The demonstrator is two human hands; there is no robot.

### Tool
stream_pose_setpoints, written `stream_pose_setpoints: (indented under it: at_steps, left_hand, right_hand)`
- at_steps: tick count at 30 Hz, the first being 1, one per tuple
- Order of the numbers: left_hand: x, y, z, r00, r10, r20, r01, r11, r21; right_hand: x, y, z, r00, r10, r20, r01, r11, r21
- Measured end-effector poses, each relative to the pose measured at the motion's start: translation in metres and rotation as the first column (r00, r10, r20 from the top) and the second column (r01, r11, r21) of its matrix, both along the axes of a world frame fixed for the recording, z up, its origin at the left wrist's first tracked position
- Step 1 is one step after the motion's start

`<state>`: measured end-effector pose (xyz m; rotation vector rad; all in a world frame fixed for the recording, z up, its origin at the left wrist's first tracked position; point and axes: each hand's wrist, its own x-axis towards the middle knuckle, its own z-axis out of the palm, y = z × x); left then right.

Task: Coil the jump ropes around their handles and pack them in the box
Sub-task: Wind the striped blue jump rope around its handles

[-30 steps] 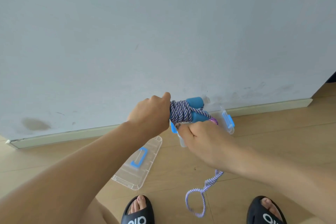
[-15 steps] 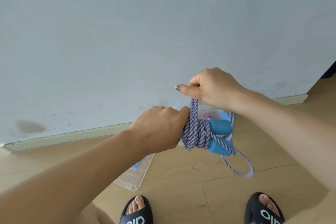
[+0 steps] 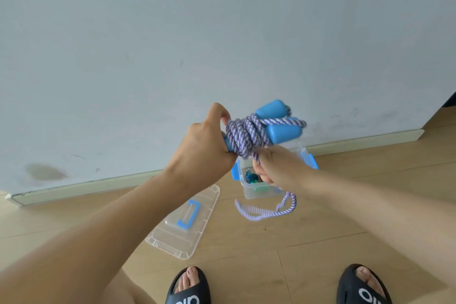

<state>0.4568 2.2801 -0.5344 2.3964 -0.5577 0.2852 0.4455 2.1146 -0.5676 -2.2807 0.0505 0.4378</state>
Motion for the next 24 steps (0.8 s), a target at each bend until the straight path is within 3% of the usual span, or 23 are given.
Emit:
stream_pose_setpoints:
  at_steps: [1,3,7,11,15,20,24]
  left_hand:
    - [0.007,0.003,-0.002,0.998,0.053,-0.026,-0.053,0.999,0.008]
    - [0.018,0.009,-0.007,0.986,0.137,-0.092,-0.133,0.990,0.052]
    - [0.023,0.018,-0.013,0.973,0.213,-0.092,-0.178,0.938,0.297]
    - [0.017,0.018,-0.019,0.991,0.125,-0.038,-0.089,0.858,0.505]
    - [0.007,0.008,-0.021,0.999,0.017,-0.027,0.004,0.777,0.630]
    - [-0.012,-0.002,-0.016,0.976,-0.215,0.029,0.149,0.759,0.634]
    - [-0.025,-0.001,-0.011,0.935,-0.343,0.085,0.267,0.844,0.466]
  right_hand:
    - [-0.003,0.003,-0.002,0.998,-0.053,-0.031,0.056,0.993,0.102]
    - [-0.020,0.007,0.006,1.000,-0.015,0.001,0.015,0.992,0.128]
    - [-0.049,0.010,0.023,0.965,0.096,0.243,-0.068,0.990,-0.122]
    - [-0.049,0.006,0.057,0.827,0.289,0.483,-0.093,0.917,-0.388]
    - [-0.025,-0.004,0.075,0.742,0.335,0.581,-0.033,0.884,-0.467]
    - [0.007,-0.014,0.073,0.734,0.336,0.591,0.013,0.862,-0.507]
    - [0.030,-0.028,0.060,0.812,0.270,0.517,-0.036,0.908,-0.418]
